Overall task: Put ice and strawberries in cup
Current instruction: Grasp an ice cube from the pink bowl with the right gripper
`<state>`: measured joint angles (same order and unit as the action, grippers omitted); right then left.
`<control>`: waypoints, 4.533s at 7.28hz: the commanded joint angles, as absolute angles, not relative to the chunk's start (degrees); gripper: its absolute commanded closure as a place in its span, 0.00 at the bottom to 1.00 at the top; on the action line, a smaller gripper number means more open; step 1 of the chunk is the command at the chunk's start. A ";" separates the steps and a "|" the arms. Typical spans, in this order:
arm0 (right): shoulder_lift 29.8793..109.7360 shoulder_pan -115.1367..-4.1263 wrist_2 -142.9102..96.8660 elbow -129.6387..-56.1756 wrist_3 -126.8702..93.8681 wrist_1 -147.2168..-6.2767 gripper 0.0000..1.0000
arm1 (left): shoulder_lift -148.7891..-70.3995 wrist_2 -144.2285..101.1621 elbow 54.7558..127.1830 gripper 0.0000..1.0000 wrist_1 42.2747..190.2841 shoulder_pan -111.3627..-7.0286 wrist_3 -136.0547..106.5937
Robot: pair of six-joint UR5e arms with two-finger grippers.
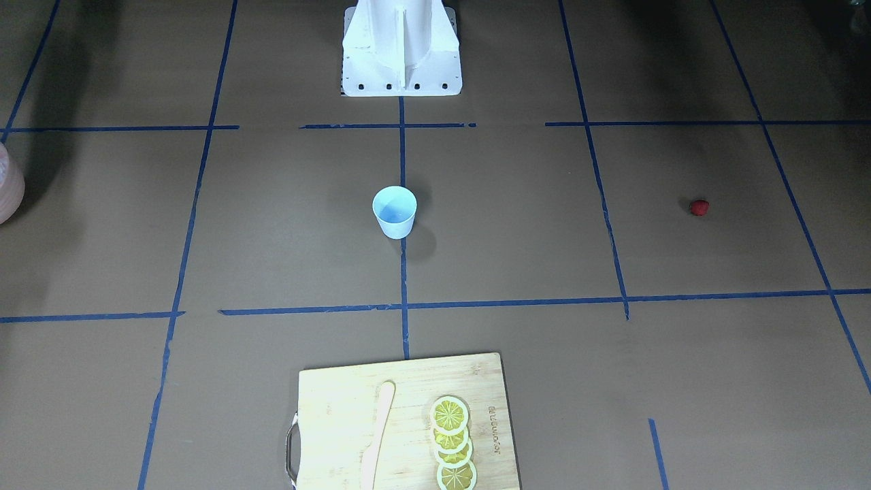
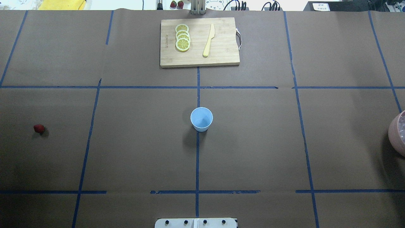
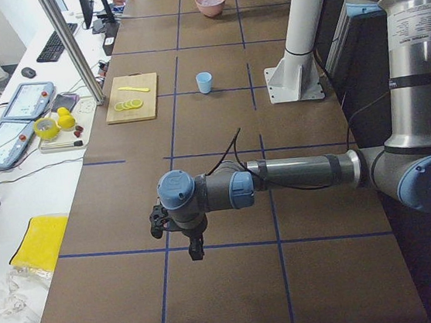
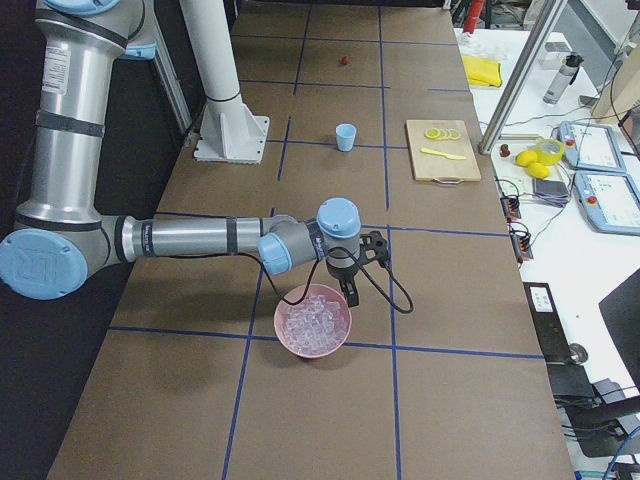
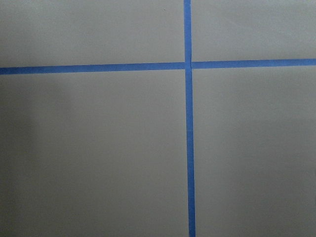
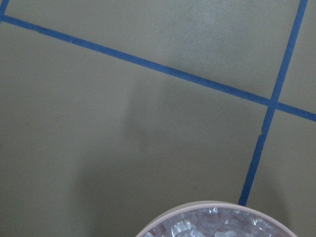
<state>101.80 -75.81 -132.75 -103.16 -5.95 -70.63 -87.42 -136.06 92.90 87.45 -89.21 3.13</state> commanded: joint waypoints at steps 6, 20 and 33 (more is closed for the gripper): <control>100.81 -75.76 -131.23 -96.94 5.52 -70.84 0.09 | -87.45 -136.05 92.90 0.00 87.45 -89.12 3.16; 102.83 -73.92 -129.99 -95.80 7.91 -70.84 0.34 | -87.54 -136.05 92.99 0.00 87.45 -89.21 3.34; 102.92 -72.77 -130.08 -96.06 10.89 -70.84 1.00 | -87.54 -136.14 93.34 0.00 87.54 -89.21 3.08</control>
<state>103.00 -72.60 -129.95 -95.85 9.89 -70.77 -87.54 -136.14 93.09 87.54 -89.21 3.17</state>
